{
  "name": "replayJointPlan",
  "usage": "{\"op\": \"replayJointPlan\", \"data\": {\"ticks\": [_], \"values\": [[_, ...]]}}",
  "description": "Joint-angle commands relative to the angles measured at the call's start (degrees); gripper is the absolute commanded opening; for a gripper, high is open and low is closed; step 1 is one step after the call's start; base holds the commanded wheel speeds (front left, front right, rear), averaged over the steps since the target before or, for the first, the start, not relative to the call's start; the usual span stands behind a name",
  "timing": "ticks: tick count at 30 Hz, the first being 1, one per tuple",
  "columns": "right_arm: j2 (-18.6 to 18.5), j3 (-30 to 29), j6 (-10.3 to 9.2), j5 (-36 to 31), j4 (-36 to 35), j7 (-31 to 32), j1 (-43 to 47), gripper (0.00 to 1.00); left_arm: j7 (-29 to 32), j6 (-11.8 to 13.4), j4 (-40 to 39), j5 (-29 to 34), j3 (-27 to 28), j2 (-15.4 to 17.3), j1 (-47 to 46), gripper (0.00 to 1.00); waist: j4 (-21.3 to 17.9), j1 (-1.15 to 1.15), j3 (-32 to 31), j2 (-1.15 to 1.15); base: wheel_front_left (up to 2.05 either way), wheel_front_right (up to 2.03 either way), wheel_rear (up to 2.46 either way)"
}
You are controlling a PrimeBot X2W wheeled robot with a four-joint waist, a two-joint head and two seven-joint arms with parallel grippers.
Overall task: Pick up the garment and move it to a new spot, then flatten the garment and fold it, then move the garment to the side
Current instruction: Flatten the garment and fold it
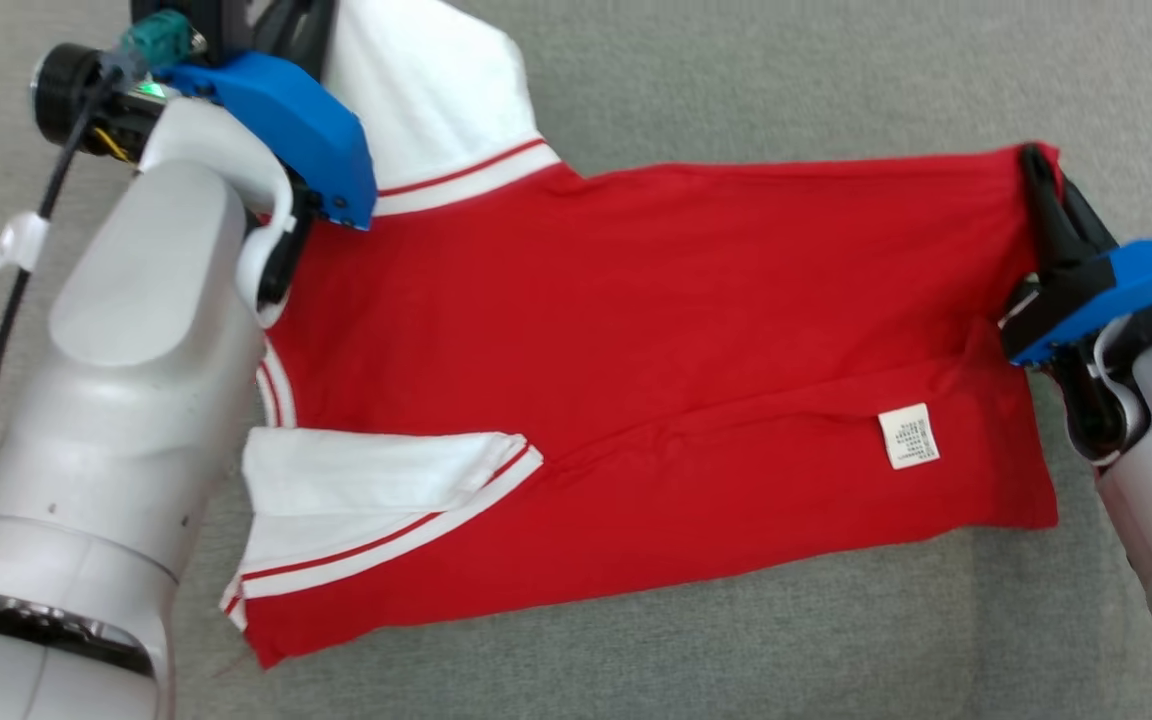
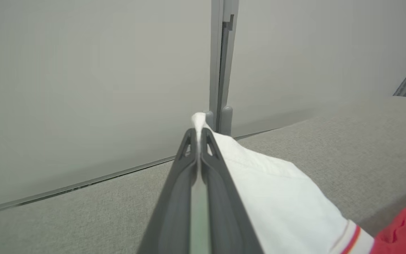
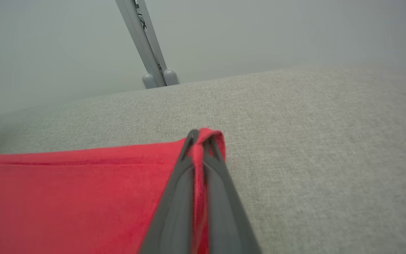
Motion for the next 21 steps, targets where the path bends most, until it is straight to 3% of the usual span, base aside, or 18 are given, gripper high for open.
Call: {"op": "replayJointPlan", "data": {"ticks": [1, 8, 21], "values": [[-0.77, -0.89, 0.01, -0.74, 0.20, -0.26, 0.97, 0.00, -0.87, -0.06, -1.05, -0.83, -0.68, -0.14, 1.41, 0.00, 0.48, 0.01, -0.85, -0.01, 0.00, 0.00, 0.00], [-1.55, -6.72, 0.01, -3.66, 1.69, -0.24, 7.53, 0.00, -4.87, -0.07, -6.97, -5.48, -5.06, 0.06, 9.67, 0.00, 3.84, 0.01, -7.04, -0.01, 0.00, 0.00, 0.00], [0.09, -14.50, 0.01, -5.76, 0.80, -0.22, 23.94, 0.00, -7.69, 0.77, -15.48, -8.48, -2.83, -3.40, 36.01, 0.00, 9.01, 0.01, -16.21, -0.01, 0.00, 0.00, 0.00]]}}
